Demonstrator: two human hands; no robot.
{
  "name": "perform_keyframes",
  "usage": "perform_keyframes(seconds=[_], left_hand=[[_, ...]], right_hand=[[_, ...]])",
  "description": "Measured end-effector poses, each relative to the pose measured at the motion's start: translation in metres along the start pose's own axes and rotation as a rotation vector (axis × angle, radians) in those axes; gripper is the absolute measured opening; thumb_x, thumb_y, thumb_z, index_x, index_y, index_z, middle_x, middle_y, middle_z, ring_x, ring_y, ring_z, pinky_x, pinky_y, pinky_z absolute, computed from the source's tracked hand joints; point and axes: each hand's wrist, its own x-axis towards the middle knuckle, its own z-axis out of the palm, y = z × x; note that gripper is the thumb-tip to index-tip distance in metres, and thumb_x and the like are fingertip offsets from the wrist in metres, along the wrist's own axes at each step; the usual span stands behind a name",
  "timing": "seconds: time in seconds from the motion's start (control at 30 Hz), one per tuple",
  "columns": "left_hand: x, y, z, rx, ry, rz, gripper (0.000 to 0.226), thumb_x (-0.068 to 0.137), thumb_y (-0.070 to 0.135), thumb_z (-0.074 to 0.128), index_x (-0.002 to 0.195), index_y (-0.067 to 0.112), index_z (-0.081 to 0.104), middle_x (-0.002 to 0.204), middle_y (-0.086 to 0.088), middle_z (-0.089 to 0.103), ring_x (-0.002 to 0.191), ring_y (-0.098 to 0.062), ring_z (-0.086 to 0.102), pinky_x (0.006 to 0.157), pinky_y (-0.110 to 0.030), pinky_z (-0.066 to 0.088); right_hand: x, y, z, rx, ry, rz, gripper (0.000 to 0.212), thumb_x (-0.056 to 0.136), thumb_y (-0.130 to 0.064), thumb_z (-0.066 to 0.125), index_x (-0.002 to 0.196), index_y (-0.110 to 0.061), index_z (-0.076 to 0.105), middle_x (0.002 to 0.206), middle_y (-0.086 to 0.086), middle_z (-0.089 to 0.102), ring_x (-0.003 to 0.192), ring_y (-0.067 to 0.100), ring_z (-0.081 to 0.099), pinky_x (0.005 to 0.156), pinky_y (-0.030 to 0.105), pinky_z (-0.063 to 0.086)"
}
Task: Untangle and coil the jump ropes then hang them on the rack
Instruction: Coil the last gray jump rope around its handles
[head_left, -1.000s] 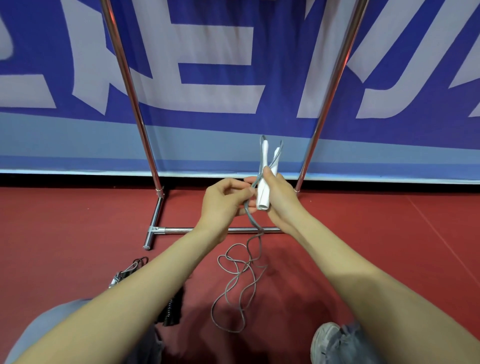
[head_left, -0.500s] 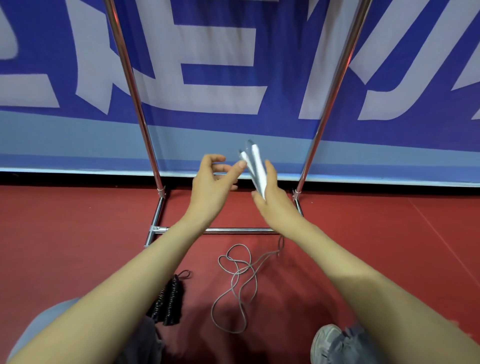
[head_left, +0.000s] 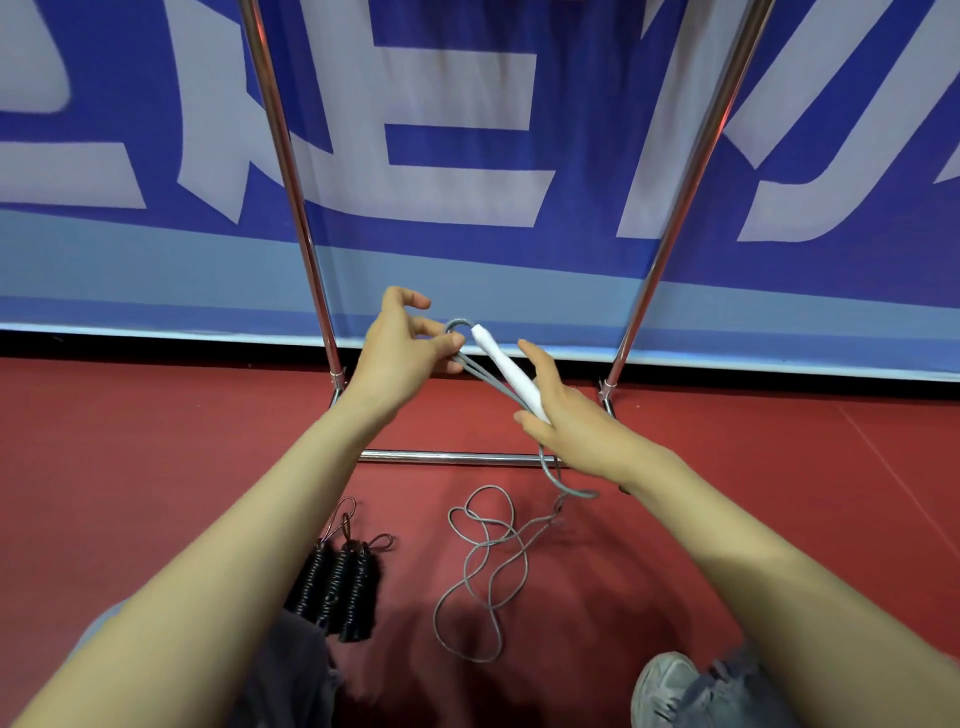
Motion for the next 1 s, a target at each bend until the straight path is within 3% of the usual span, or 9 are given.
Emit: perform_keyframes(seconds=[0.13, 0.23, 0.37, 0.47, 0.63, 0.8, 1.0], left_hand=[[0.004, 0.002, -0.010, 0.040, -0.023, -0.003, 0.038, 0.085, -0.002, 0.068, 0.110, 0.008, 0.042, 0.077, -0.004, 0.063, 0.058, -0.019, 0.067, 0.069, -0.029, 0.059], [0.006, 0.006, -0.013, 0.048, 0.005, 0.017, 0.039, 0.083, -0.003, 0.069, 0.111, 0.007, 0.044, 0.076, -0.006, 0.065, 0.060, -0.018, 0.066, 0.065, -0.029, 0.059], [0.004, 0.010, -0.008, -0.251, 0.017, -0.076, 0.038, 0.083, -0.002, 0.069, 0.110, 0.007, 0.045, 0.091, -0.016, 0.067, 0.070, -0.020, 0.066, 0.063, -0.026, 0.058], [-0.002, 0.009, 0.008, -0.520, -0.015, -0.154, 0.042, 0.087, 0.011, 0.068, 0.121, 0.004, 0.043, 0.101, -0.015, 0.066, 0.074, -0.016, 0.069, 0.071, -0.025, 0.058], [-0.011, 0.006, 0.028, -0.448, -0.121, -0.129, 0.056, 0.084, 0.011, 0.070, 0.132, 0.008, 0.041, 0.107, -0.006, 0.069, 0.087, -0.010, 0.067, 0.077, -0.021, 0.053], [-0.017, 0.001, 0.036, -0.401, -0.139, -0.131, 0.055, 0.082, 0.005, 0.071, 0.129, 0.004, 0.043, 0.093, -0.007, 0.070, 0.057, -0.006, 0.060, 0.063, -0.020, 0.047], [-0.020, -0.004, 0.042, -0.370, -0.102, -0.106, 0.044, 0.090, 0.005, 0.063, 0.128, 0.002, 0.043, 0.083, -0.003, 0.065, 0.053, -0.004, 0.052, 0.060, -0.018, 0.045]], right_hand=[[-0.002, 0.001, 0.000, 0.054, -0.067, 0.002, 0.069, 0.099, -0.029, 0.048, 0.150, -0.031, 0.001, 0.100, 0.012, 0.059, 0.078, 0.034, 0.060, 0.074, 0.042, 0.049], [-0.003, -0.001, -0.002, 0.111, -0.086, -0.012, 0.068, 0.099, -0.029, 0.049, 0.149, -0.033, 0.002, 0.094, 0.011, 0.060, 0.077, 0.032, 0.063, 0.068, 0.041, 0.052], [-0.003, -0.005, -0.001, 0.196, -0.045, -0.015, 0.070, 0.100, -0.025, 0.047, 0.150, -0.031, -0.002, 0.077, 0.007, 0.057, 0.065, 0.022, 0.054, 0.062, 0.035, 0.049], [0.000, -0.005, 0.002, 0.378, 0.000, 0.007, 0.076, 0.100, -0.020, 0.047, 0.149, -0.033, -0.010, 0.072, 0.007, 0.055, 0.060, 0.016, 0.052, 0.059, 0.027, 0.046], [0.004, -0.009, -0.001, 0.628, 0.082, 0.003, 0.072, 0.099, -0.010, 0.047, 0.148, -0.025, -0.004, 0.069, 0.007, 0.052, 0.060, 0.019, 0.050, 0.061, 0.027, 0.047], [0.004, -0.016, 0.001, 0.604, 0.047, -0.019, 0.075, 0.098, -0.009, 0.049, 0.147, -0.023, -0.007, 0.066, 0.004, 0.053, 0.062, 0.020, 0.052, 0.062, 0.025, 0.047], [0.003, -0.014, 0.002, 0.629, 0.001, -0.020, 0.082, 0.096, -0.005, 0.052, 0.145, -0.028, -0.010, 0.071, 0.009, 0.057, 0.063, 0.021, 0.055, 0.067, 0.036, 0.049]])
